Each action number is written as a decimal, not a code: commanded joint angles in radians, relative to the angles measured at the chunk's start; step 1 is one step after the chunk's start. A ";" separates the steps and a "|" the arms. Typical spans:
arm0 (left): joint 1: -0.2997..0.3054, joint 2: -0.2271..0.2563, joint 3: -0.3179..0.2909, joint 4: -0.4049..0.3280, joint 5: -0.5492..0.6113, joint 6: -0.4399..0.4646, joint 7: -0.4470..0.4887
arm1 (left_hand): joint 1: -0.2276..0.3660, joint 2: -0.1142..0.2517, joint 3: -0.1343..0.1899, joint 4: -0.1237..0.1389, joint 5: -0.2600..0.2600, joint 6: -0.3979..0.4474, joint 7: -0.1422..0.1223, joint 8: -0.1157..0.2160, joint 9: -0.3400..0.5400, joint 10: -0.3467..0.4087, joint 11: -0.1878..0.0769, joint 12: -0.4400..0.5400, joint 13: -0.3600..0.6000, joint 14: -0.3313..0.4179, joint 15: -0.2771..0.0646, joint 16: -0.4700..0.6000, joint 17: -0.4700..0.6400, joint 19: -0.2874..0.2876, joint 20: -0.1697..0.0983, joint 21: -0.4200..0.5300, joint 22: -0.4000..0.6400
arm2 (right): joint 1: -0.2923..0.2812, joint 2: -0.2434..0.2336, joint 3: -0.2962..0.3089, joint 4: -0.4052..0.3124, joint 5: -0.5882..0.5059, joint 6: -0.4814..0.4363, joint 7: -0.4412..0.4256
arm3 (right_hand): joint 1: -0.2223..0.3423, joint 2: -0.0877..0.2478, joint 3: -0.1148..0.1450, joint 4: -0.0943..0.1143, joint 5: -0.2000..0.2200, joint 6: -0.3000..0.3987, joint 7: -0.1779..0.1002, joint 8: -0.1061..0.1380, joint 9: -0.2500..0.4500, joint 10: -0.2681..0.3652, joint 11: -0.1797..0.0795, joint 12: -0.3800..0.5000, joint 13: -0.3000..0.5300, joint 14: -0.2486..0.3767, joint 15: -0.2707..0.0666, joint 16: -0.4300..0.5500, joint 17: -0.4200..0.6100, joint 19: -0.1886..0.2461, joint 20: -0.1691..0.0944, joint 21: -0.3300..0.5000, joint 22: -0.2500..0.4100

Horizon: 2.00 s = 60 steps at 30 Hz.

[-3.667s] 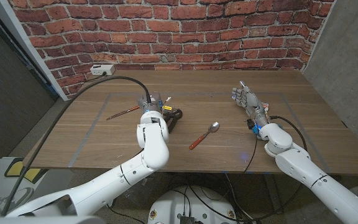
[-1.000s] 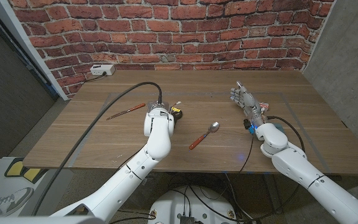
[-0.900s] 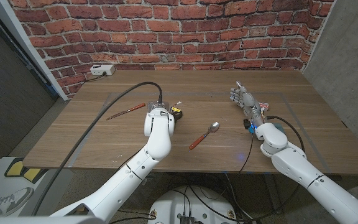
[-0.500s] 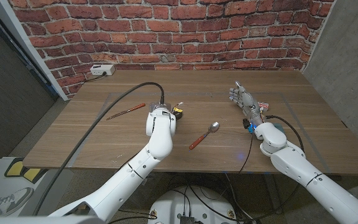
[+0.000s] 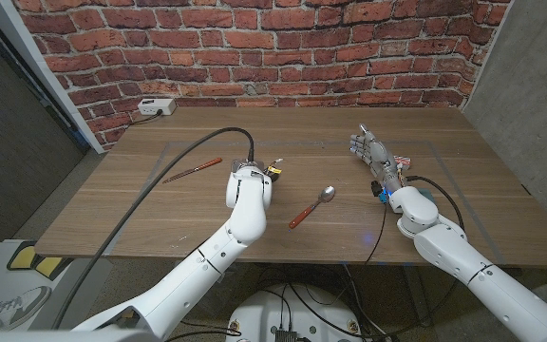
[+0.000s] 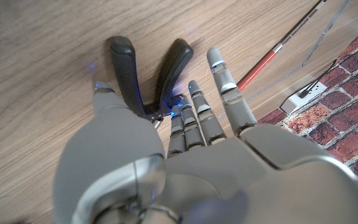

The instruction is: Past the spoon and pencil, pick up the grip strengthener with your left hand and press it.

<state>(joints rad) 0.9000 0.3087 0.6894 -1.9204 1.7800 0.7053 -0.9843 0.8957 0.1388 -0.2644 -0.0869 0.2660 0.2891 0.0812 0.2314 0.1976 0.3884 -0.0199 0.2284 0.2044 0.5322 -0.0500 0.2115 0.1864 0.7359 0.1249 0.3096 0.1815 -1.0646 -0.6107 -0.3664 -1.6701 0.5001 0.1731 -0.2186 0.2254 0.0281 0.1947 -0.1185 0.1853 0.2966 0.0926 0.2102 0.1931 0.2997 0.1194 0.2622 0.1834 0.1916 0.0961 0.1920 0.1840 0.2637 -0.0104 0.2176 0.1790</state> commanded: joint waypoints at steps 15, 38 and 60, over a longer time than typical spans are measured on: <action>0.006 0.013 0.007 -0.007 -0.015 -0.004 -0.011 | 0.013 0.002 0.007 0.004 -0.008 0.032 -0.008 0.003 0.004 0.038 -0.015 0.001 0.003 0.041 -0.010 0.005 0.002 0.016 -0.007 -0.007 0.000 | 0.001 0.003 -0.004 0.004 0.006 -0.007 -0.002 | 0.005 0.005 0.000 -0.001 -0.002 0.009 0.001 -0.001 0.002 0.008 -0.001 -0.005 0.003 0.013 0.001 0.000 0.001 0.000 0.005 -0.003 0.006; -0.047 0.015 0.039 0.067 -0.023 -0.004 -0.022 | 0.018 0.010 0.011 0.009 -0.014 0.029 -0.013 -0.006 0.004 0.034 -0.020 -0.010 0.003 0.028 -0.007 -0.007 0.003 -0.008 0.001 -0.027 0.002 | 0.005 0.005 -0.006 0.013 0.013 -0.015 -0.004 | 0.005 0.006 -0.001 -0.001 -0.002 0.009 0.000 -0.003 0.002 0.010 0.001 -0.008 0.003 0.013 0.002 -0.001 0.001 0.001 0.005 -0.006 0.006; -0.081 0.025 0.078 0.102 -0.133 0.032 0.008 | 0.134 0.055 0.091 -0.021 -0.002 0.030 0.011 -0.013 0.007 0.040 -0.009 -0.016 0.006 0.034 -0.003 -0.008 0.007 -0.007 -0.030 -0.041 0.004 | 0.012 0.012 -0.010 0.019 0.023 -0.026 -0.004 | 0.005 0.007 -0.001 -0.001 -0.002 0.010 0.002 -0.004 0.002 0.010 0.000 -0.012 0.004 0.014 0.002 -0.002 0.001 0.001 0.005 -0.007 0.006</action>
<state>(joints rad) 0.8286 0.3276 0.7507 -1.8375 1.7006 0.7098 -0.9911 1.0096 0.1849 -0.1918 -0.0982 0.2535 0.3126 0.0864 0.2179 0.2027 0.4213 -0.0317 0.2128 0.2072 0.5638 -0.0535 0.2031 0.1888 0.7233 0.1089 0.2697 0.1842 -1.0554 -0.6015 -0.3725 -1.6536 0.5182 0.1550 -0.2238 0.2253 0.0281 0.1946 -0.1185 0.1853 0.2965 0.0927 0.2102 0.1931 0.2995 0.1193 0.2506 0.1839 0.1956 0.0960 0.1920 0.1839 0.2636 -0.0105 0.2089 0.1840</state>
